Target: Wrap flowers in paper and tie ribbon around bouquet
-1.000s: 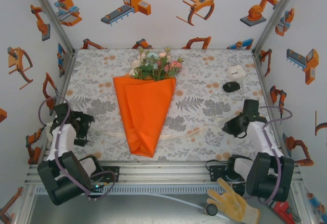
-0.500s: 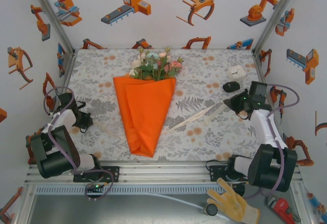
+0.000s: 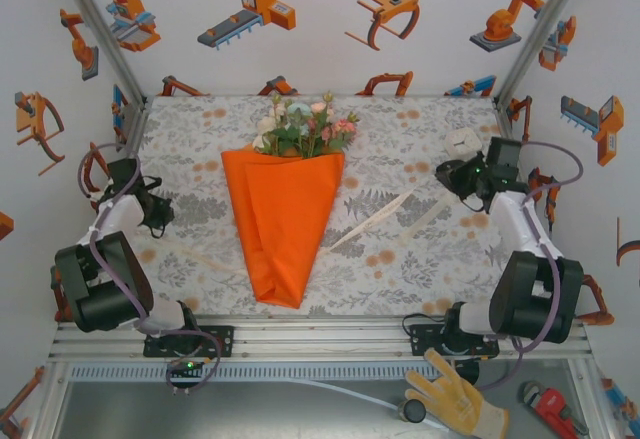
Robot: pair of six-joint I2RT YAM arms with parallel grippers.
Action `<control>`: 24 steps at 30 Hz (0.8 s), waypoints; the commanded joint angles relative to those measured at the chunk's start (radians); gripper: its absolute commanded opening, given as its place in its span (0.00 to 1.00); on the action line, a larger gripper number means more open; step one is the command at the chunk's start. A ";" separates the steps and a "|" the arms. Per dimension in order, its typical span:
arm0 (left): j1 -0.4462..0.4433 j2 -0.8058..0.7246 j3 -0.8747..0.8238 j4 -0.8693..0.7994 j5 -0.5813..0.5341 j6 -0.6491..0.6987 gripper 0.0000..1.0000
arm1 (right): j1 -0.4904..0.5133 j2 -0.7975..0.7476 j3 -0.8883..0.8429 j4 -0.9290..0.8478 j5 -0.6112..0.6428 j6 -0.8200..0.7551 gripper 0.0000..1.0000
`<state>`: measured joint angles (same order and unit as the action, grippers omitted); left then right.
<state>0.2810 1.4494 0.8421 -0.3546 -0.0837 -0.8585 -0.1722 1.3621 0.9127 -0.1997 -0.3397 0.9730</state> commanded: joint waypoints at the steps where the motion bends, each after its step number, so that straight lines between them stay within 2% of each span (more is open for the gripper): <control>1: -0.003 -0.003 0.039 -0.018 -0.005 0.035 0.00 | 0.007 0.019 0.063 0.050 0.004 0.010 0.00; 2: -0.006 -0.008 0.048 -0.049 0.020 0.038 0.04 | 0.014 0.027 0.067 0.057 -0.003 0.010 0.00; 3: -0.009 -0.019 0.055 -0.090 0.034 0.031 0.18 | 0.022 0.033 0.069 0.057 -0.004 0.010 0.00; 4: -0.018 -0.043 0.053 -0.134 0.030 0.020 0.44 | 0.032 0.038 0.065 0.060 -0.007 0.010 0.00; 5: -0.030 -0.076 0.047 -0.185 -0.023 0.011 0.63 | 0.041 0.040 0.054 0.070 -0.008 0.012 0.00; 8: -0.041 -0.149 0.022 -0.287 -0.245 0.014 0.68 | 0.065 0.037 0.009 0.113 -0.012 0.027 0.00; 9: -0.040 -0.154 0.014 -0.309 -0.276 0.013 0.69 | 0.071 0.035 -0.001 0.124 -0.012 0.030 0.00; 15: -0.012 -0.045 0.014 -0.446 -0.283 -0.015 0.71 | 0.090 0.036 -0.033 0.151 -0.032 0.001 0.00; 17: 0.004 -0.007 0.006 -0.412 -0.293 -0.013 0.77 | 0.091 0.034 -0.044 0.165 -0.042 -0.013 0.00; 21: 0.049 0.051 0.024 -0.294 -0.236 0.058 0.86 | 0.091 0.029 -0.047 0.157 -0.077 -0.038 0.00; 24: 0.084 0.090 0.048 -0.277 -0.226 0.060 0.86 | 0.093 0.008 -0.058 0.149 -0.085 -0.051 0.00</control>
<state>0.3408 1.5181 0.8585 -0.6582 -0.3180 -0.8268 -0.0872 1.3949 0.8692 -0.0666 -0.3981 0.9581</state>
